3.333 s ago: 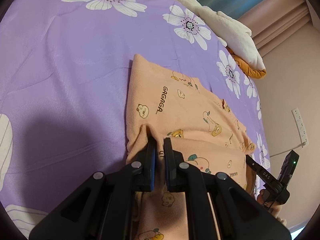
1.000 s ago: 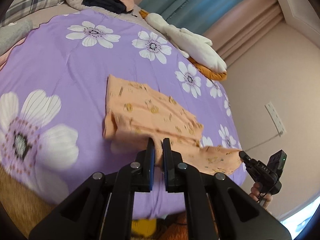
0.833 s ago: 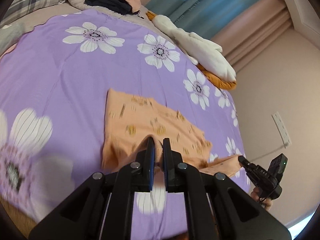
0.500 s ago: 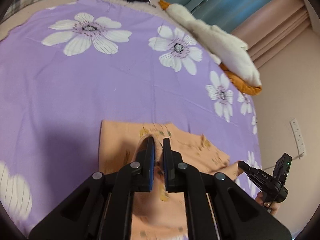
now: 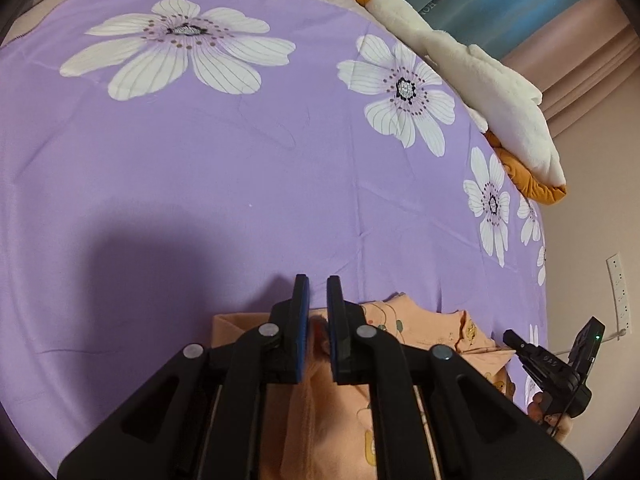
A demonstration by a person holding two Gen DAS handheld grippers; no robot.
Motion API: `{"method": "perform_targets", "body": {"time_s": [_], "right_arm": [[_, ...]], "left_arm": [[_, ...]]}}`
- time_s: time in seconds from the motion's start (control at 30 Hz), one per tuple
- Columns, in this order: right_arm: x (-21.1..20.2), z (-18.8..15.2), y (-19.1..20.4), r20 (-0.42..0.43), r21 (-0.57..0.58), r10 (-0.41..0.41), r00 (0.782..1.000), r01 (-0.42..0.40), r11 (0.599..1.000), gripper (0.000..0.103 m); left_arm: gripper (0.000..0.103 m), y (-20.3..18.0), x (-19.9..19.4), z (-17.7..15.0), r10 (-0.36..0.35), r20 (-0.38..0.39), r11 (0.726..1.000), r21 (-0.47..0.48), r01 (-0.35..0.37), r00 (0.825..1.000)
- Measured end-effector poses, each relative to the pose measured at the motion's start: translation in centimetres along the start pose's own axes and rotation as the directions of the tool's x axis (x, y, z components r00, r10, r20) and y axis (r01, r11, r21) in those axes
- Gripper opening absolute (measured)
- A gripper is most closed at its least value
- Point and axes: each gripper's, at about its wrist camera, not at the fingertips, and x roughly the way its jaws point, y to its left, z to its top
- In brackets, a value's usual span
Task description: Fold small clothes
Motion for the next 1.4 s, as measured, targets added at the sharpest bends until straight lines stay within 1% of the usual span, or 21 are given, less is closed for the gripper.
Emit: {"method": "perform_targets", "body": {"time_s": [0.03, 0.1, 0.13, 0.17, 0.2, 0.23, 0.27, 0.37, 0.47, 0.53, 0.6, 0.63, 0.67, 0.83, 0.93, 1.1, 1.13, 1.23, 1.3, 1.33, 1.4], "right_arm": [[-0.6, 0.2, -0.3, 0.012, 0.012, 0.009, 1.0, -0.009, 1.0, 0.007], [-1.7, 0.4, -0.6, 0.033, 0.013, 0.024, 0.999, -0.025, 1.0, 0.007], [-2.3, 0.4, -0.8, 0.04, 0.01, 0.021, 0.999, -0.021, 1.0, 0.01], [-2.9, 0.4, -0.9, 0.045, 0.007, 0.017, 0.999, -0.018, 1.0, 0.02], [-3.4, 0.3, -1.1, 0.051, 0.007, 0.022, 0.998, -0.023, 1.0, 0.028], [-4.0, 0.0, -1.5, 0.058, 0.01, 0.038, 0.998, -0.039, 0.999, 0.043], [-4.0, -0.1, -1.6, 0.057, 0.011, 0.055, 0.997, -0.055, 0.998, 0.046], [-3.0, -0.7, -1.5, -0.003, 0.001, 0.096, 0.995, -0.096, 0.995, 0.046], [-1.4, -1.3, -0.2, -0.04, -0.054, 0.088, 0.995, -0.091, 0.994, 0.046], [-0.1, -1.8, 0.8, -0.064, -0.098, 0.073, 0.995, -0.079, 0.992, 0.046], [1.0, -2.3, 1.6, -0.069, -0.124, 0.048, 0.996, -0.057, 0.991, 0.033], [1.2, -2.5, 1.9, -0.07, -0.141, 0.031, 0.997, -0.04, 0.989, 0.011], [1.3, -2.7, 2.2, -0.066, -0.158, 0.018, 0.998, -0.028, 0.987, 0.008], [-1.6, -1.4, 2.4, 0.094, -0.147, 0.047, 0.994, -0.033, 0.989, 0.006], [-2.2, -0.8, 2.2, 0.154, -0.145, 0.013, 0.988, 0.009, 0.989, 0.006], [1.7, -1.3, 1.1, 0.042, -0.14, -0.054, 0.998, 0.059, 0.988, 0.006], [2.4, -1.5, 0.9, 0.017, -0.136, -0.068, 0.998, 0.07, 0.988, 0.006], [2.1, -1.6, 1.0, 0.027, -0.141, -0.074, 0.997, 0.077, 0.987, 0.006], [1.5, -1.7, 1.3, 0.035, -0.158, -0.084, 0.996, 0.089, 0.984, 0.006], [1.1, -1.9, 1.4, 0.04, -0.162, -0.088, 0.995, 0.093, 0.982, 0.006], [0.9, -2.2, 1.4, 0.036, -0.166, -0.091, 0.995, 0.095, 0.982, 0.009]], "left_arm": [[0.013, 0.0, -0.6, 0.1, 0.001, 0.004, 1.0, -0.003, -0.001, 1.0], [0.027, 0.1, -2.3, 0.1, -0.019, 0.033, 1.0, -0.02, 0.02, 0.999], [0.041, 0.1, -2.9, 0.1, -0.028, 0.046, 0.999, -0.026, 0.029, 0.999], [0.054, 0.0, -3.8, -0.1, -0.038, 0.058, 0.999, -0.027, 0.04, 0.998], [0.058, -0.2, -4.4, -0.2, -0.042, 0.058, 0.999, -0.019, 0.043, 0.997], [0.06, -0.5, -4.9, -0.5, -0.039, 0.049, 0.999, -0.006, 0.04, 0.998], [0.06, -0.8, -5.2, -0.8, -0.035, 0.034, 0.999, 0.007, 0.035, 0.999], [0.061, -1.4, -5.2, -2.1, -0.027, -0.022, 0.999, 0.032, 0.028, 0.999], [0.06, -1.8, -3.9, -3.5, 0.002, -0.08, 0.996, 0.087, 0.005, 0.997], [0.058, -1.5, -2.6, -4.0, 0.036, -0.107, 0.995, 0.096, -0.026, 0.994], [0.032, -1.1, -1.5, -4.2, 0.053, -0.113, 0.996, 0.081, -0.044, 0.992], [0.014, -1.0, -1.1, -4.2, 0.06, -0.11, 0.995, 0.088, -0.051, 0.992], [0.008, -0.9, -0.9, -4.2, 0.064, -0.101, 0.994, 0.098, -0.054, 0.993], [0.007, -1.3, -1.5, -3.5, 0.056, 0.003, 0.992, 0.11, -0.056, 0.998], [0.007, -1.4, -1.4, -2.9, 0.067, 0.036, 0.991, 0.112, -0.07, 0.997], [0.008, -0.6, 0.6, -3.2, 0.147, -0.014, 0.981, 0.132, -0.144, 0.989], [0.009, -0.4, 0.8, -3.3, 0.15, -0.02, 0.979, 0.141, -0.145, 0.989], [0.01, -0.3, 0.3, -3.3, 0.154, -0.019, 0.978, 0.149, -0.149, 0.988], [0.009, -0.2, -0.3, -3.3, 0.133, -0.024, 0.982, 0.141, -0.128, 0.991], [0.013, -0.2, -0.7, -3.4, 0.13, -0.023, 0.982, 0.138, -0.126, 0.991], [0.029, -0.2, -1.7, -3.5, 0.123, -0.013, 0.984, 0.131, -0.12, 0.992]]}}
